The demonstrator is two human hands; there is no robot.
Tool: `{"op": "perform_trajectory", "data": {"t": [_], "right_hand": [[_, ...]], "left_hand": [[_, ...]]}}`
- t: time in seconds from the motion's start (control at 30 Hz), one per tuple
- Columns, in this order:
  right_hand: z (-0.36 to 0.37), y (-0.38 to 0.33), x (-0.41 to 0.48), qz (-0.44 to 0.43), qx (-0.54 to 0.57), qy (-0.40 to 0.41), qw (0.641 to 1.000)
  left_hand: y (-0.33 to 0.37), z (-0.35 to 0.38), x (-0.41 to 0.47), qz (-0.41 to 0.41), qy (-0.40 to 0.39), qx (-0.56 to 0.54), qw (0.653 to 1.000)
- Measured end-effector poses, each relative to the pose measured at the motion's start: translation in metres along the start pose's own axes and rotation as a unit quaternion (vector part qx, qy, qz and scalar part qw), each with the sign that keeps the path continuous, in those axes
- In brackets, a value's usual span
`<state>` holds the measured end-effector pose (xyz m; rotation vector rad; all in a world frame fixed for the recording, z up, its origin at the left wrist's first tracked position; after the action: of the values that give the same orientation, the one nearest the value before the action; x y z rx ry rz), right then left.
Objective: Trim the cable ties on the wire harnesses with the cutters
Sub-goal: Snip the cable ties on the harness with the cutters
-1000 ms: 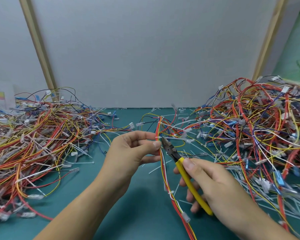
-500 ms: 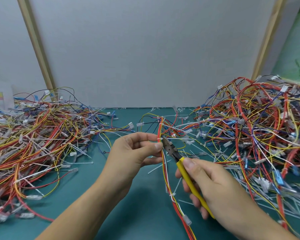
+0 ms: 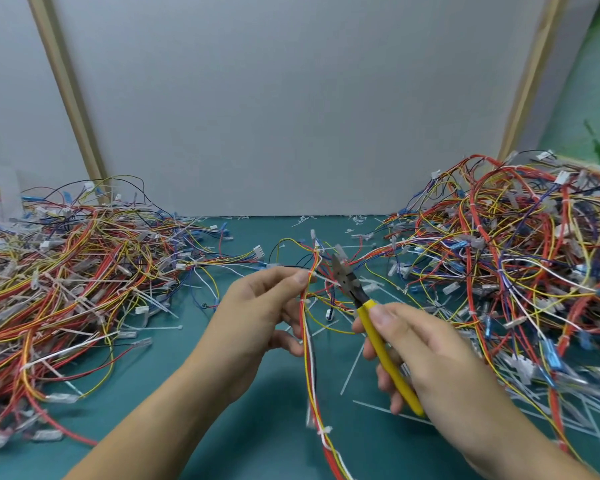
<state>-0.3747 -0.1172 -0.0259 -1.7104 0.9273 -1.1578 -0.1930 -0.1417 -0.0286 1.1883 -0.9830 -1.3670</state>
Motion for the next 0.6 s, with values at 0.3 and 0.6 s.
{"op": "perform_trajectory", "data": {"t": [0.3,0.6], "right_hand": [[0.0076,0.0062,-0.0027,0.059,0.048,-0.037,0.996],[0.0066,0.0002,-0.0028,0.014,0.06,-0.021,0.998]], "left_hand": [[0.0046,-0.0007,-0.0057,0.073,0.035,0.055,0.995],[0.0031,-0.0009,-0.003,0.039,0.048,0.04,0.997]]}}
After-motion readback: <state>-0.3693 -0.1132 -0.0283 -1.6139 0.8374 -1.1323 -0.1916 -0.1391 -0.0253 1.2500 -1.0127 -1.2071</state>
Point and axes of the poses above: each hand's wrist, its own x-axis towards the middle knuckle, its own z-axis out of the palm, y = z × x, the point moved 4 cm from there along x, towards the middle knuckle, and after that the axes turned 12 degrees about -z, right-handed, at the moved point
